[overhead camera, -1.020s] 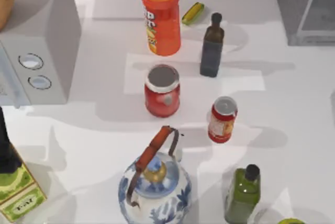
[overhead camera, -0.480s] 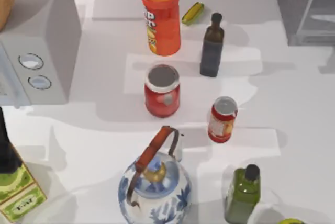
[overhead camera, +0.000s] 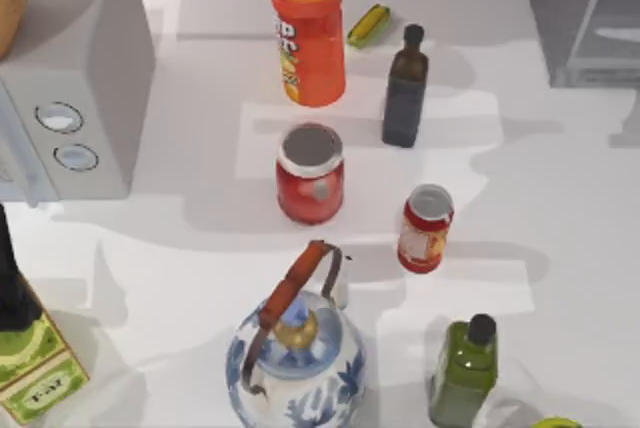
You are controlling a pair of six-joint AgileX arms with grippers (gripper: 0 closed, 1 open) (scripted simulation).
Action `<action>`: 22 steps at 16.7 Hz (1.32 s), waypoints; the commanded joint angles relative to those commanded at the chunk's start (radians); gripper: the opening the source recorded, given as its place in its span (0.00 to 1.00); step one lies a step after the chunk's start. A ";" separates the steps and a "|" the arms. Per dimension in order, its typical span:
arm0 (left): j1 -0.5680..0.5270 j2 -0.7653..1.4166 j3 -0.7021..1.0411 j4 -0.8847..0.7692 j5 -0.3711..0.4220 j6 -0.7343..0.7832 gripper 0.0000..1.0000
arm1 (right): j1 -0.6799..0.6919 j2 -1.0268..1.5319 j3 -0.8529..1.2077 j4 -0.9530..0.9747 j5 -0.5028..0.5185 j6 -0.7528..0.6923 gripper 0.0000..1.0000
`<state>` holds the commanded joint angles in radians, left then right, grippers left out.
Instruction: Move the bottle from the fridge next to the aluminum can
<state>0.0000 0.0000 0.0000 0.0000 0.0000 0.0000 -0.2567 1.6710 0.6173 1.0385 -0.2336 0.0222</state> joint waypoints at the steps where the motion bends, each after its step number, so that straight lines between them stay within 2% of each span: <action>1: 0.000 0.000 0.000 0.000 0.000 0.000 1.00 | 0.021 0.010 -0.021 0.023 0.021 -0.001 0.00; 4: 0.000 0.000 0.000 0.000 0.000 0.000 1.00 | 0.145 0.042 -0.106 0.137 0.146 -0.003 0.00; 9: 0.000 0.000 0.000 0.000 0.000 0.000 1.00 | 0.490 0.070 -0.275 0.358 0.490 -0.011 0.00; 12: 0.000 0.000 0.000 0.000 0.000 0.000 1.00 | 0.644 0.077 -0.387 0.469 0.643 -0.016 0.00; 15: 0.000 0.000 0.000 0.000 0.000 0.000 1.00 | 0.703 0.071 -0.443 0.526 0.702 -0.019 0.00; 22: 0.000 0.000 0.000 0.000 0.000 0.000 1.00 | 0.703 0.071 -0.443 0.526 0.703 -0.019 0.00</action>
<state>0.0000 0.0000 0.0000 0.0000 0.0000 0.0000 0.4465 1.7418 0.1740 1.5646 0.4691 0.0029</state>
